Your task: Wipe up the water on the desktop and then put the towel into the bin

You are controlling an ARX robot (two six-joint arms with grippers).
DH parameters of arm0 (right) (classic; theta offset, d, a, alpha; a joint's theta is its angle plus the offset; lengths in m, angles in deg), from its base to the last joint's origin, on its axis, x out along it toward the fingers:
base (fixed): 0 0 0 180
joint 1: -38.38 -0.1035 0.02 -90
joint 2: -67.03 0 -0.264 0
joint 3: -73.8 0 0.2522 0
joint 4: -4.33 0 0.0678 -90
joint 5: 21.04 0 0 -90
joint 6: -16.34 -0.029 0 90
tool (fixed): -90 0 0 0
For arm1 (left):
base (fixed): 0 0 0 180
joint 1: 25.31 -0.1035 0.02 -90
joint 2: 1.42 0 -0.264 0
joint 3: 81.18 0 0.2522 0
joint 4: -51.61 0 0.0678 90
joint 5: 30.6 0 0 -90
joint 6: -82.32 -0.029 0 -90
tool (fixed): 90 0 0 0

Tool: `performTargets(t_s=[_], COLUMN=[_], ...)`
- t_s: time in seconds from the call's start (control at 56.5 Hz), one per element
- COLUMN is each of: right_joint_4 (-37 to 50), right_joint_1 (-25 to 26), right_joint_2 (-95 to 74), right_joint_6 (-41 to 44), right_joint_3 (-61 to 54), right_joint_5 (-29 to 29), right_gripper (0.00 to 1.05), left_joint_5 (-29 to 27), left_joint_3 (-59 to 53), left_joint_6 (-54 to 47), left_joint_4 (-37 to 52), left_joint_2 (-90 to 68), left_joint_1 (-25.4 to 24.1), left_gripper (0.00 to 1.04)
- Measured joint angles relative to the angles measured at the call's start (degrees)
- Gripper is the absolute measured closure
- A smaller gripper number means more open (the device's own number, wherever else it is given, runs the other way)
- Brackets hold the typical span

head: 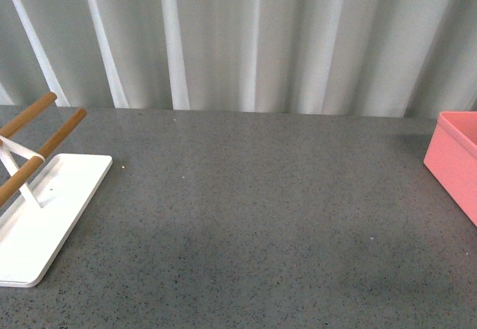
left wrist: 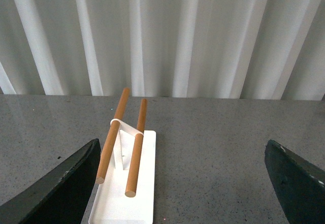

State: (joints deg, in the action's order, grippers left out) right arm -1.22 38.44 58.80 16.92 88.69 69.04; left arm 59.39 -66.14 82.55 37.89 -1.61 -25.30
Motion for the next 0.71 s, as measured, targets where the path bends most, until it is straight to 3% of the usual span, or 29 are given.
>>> performTargets(t_s=[0.088, 0.354, 0.708], right_joint_4=[-7.8, -8.1, -8.1], right_joint_1=[0.0, 0.0, 0.0], right_joint_2=[6.2, 8.0, 8.0], right_joint_6=[0.0, 0.0, 0.0], right_joint_3=[0.0, 0.0, 0.0], right_joint_5=[0.0, 0.0, 0.0], right_gripper=[1.01, 1.01, 0.41], left_joint_5=[0.0, 0.0, 0.0], left_joint_3=[0.0, 0.0, 0.0], left_joint_6=[0.0, 0.0, 0.0], left_joint_4=[0.0, 0.0, 0.0], left_joint_2=[0.0, 0.0, 0.0], left_joint_1=[0.0, 0.0, 0.0], left_gripper=[0.07, 0.07, 0.07])
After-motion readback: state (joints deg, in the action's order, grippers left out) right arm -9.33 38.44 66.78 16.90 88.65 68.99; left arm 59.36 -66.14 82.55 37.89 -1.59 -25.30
